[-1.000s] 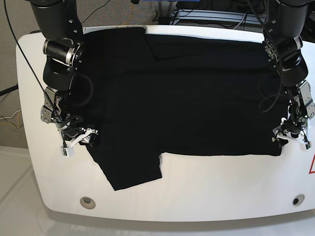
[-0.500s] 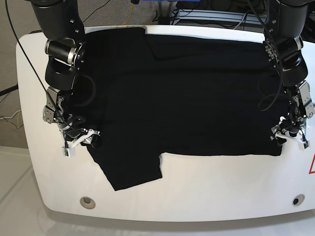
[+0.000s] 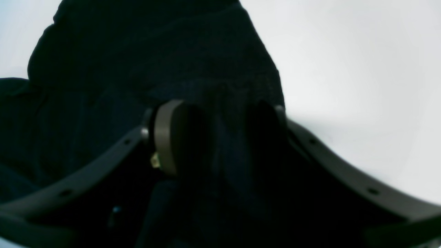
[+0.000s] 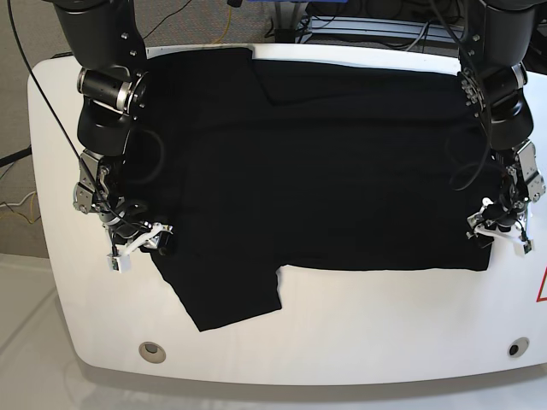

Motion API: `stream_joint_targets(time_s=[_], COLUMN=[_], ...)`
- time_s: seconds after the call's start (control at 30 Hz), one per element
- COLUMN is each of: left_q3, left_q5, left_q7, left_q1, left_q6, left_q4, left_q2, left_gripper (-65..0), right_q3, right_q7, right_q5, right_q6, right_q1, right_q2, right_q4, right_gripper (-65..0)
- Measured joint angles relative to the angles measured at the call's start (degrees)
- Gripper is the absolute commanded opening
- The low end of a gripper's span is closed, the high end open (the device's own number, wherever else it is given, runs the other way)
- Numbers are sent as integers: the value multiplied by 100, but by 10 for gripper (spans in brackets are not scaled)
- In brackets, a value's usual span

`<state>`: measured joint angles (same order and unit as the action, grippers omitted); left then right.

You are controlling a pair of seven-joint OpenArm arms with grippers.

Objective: Fold the T-shirt properly
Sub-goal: 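Close both grippers on the hem corners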

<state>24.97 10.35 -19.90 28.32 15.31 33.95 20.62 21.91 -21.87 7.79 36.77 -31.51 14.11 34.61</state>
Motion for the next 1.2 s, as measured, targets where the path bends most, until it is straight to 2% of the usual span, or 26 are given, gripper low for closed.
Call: stream_joint_targets(time_s=[0.53,0.73,0.8,0.87,1.03,1.13,1.2], left_q3=[42,-164,-195,-195,-190,-190,-212], left_q5=[44,118,125,127,76,81,83], left_q7=[24,105,114,125,153,155,153], left_q1=[-4,15,22,17,-44,-70,-68], left_q6=[9,9,11,11,15,26,31], left_q4=[-7,-63,-72,-72,-70,-63,-61], left_q2=[2,-15,-24,-31,-26,-26,-26], left_gripper=[-246,-273,-306,-461,-641,-650,-650], right_q3=[0,-2,-2,-2,-11,-13,-13], right_q7=[2,4,11,17,17,4,2], right_q5=[17,39,55,57,57,57,55], right_q6=[28,33,35,37,72,74,72], right_q1=[31,44,50,57,66,66,63], right_q2=[2,-2,-2,-2,0,0,-2], right_q4=[22,28,33,33,33,33,33], right_gripper=[-327,-325,-325,-321,-333,-353,-402])
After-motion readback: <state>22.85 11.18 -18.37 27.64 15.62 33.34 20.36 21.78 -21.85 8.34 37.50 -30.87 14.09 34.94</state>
